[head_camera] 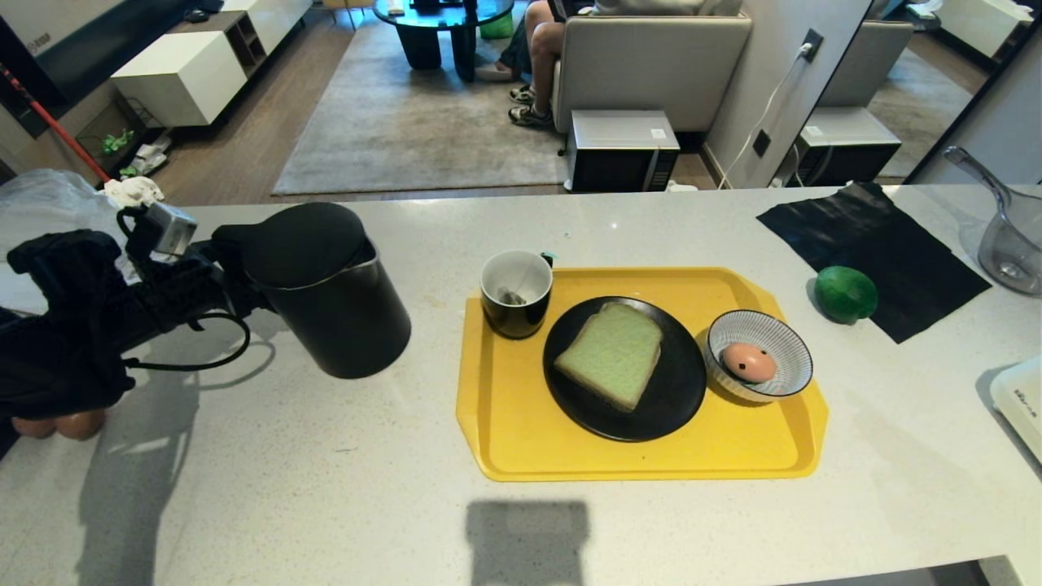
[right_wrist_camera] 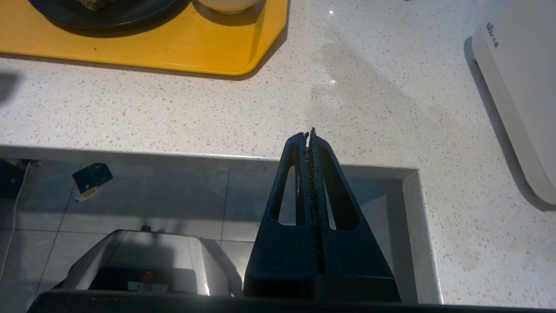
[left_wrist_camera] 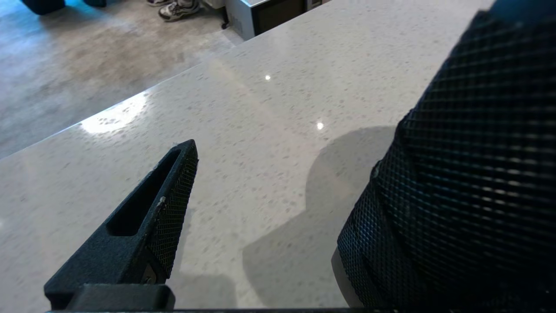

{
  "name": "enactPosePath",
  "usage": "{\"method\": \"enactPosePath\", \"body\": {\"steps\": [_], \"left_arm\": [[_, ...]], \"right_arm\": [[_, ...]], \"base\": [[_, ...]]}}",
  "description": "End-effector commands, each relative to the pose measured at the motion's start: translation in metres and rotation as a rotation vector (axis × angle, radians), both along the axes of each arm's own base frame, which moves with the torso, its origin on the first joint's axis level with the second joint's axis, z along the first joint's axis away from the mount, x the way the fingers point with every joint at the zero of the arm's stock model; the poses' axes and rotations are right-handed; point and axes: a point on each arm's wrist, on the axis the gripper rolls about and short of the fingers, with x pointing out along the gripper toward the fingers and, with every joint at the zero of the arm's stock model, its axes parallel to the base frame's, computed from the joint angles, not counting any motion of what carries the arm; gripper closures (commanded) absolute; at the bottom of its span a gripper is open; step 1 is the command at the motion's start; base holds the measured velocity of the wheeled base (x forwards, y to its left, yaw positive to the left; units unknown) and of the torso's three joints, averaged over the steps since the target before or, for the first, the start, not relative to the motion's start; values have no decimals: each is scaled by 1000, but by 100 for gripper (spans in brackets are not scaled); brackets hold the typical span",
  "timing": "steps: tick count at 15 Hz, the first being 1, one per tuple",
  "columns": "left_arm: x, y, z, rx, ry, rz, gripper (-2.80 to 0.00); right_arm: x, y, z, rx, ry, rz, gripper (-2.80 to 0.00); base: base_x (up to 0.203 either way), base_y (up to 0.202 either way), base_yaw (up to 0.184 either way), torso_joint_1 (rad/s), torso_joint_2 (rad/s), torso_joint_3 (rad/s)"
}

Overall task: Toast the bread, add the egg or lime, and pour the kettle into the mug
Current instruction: Pick up the kettle

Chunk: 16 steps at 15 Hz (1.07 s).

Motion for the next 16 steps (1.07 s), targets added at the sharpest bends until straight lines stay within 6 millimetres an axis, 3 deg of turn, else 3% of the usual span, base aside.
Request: {"method": "enactPosePath", "body": {"steps": [1,16], "left_arm": [[2,-7,2,5,-12,-19,-280],[6,0,7,13,-44,31,-280]], "right_arm": [[0,0,0,-1,1,1,0],[0,0,0,-1,1,1,0]], "base": [[0,0,0,0,0,0],[0,0,0,0,0,0]]}}
